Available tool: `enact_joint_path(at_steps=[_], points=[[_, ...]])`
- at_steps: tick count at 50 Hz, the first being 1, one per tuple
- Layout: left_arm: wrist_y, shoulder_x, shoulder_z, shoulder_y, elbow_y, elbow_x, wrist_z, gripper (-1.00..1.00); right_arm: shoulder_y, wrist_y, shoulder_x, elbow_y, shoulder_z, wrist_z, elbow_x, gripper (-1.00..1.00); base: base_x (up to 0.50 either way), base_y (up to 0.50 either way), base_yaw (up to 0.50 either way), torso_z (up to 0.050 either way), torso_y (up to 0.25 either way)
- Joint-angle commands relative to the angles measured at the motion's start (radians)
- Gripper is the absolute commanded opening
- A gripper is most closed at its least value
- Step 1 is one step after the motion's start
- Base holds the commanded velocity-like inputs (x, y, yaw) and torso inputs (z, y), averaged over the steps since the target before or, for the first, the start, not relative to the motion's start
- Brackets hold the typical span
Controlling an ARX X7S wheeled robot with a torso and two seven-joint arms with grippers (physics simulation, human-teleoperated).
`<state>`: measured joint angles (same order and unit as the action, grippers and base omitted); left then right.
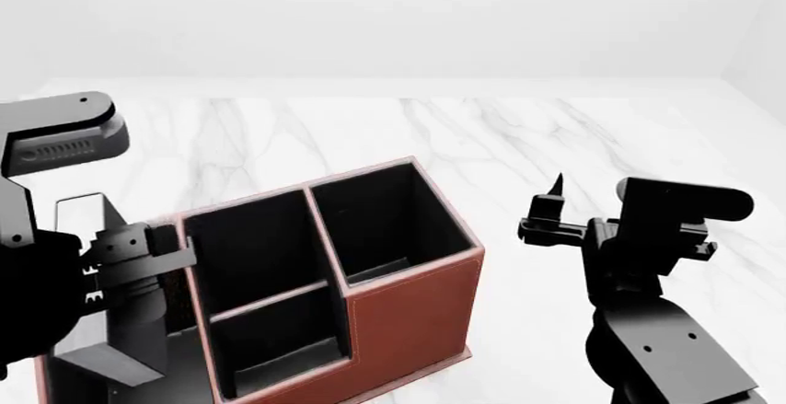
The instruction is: Pick up the book and place it in the left compartment of the caddy.
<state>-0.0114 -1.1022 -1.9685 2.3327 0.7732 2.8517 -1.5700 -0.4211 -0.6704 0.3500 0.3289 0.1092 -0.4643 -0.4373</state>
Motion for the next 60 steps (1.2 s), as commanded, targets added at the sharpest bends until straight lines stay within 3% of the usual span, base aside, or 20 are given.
enact_joint_path(at_steps=[1,17,31,60], points=[[0.033,-0.027,-0.046,0.023,0.024,-0.019,-0.001,-1.00,-0.001,0.001,0.001,0.002,-0.001,-0.002,-0.005,1.00,0.00,0.00,0.00,0.000,0.000],[-0.098,-0.090,-0.052,0.023,-0.076,-0.054,-0.001,-1.00,0.008,0.010,0.004,0.004,-0.004,-0.004,-0.011,1.00,0.00,0.00,0.00,0.000,0.001],[-0.106,-0.115,-0.058,0.023,-0.062,-0.018,-0.001,-1.00,0.010,0.016,0.004,-0.004,-0.003,-0.006,-0.014,1.00,0.00,0.00,0.00,0.000,0.001],[-0.188,-0.019,-0.004,-0.022,-0.189,-0.017,0.029,-1.00,0.013,0.033,0.006,-0.024,0.001,-0.005,-0.017,1.00,0.00,0.00,0.00,0.000,0.001]])
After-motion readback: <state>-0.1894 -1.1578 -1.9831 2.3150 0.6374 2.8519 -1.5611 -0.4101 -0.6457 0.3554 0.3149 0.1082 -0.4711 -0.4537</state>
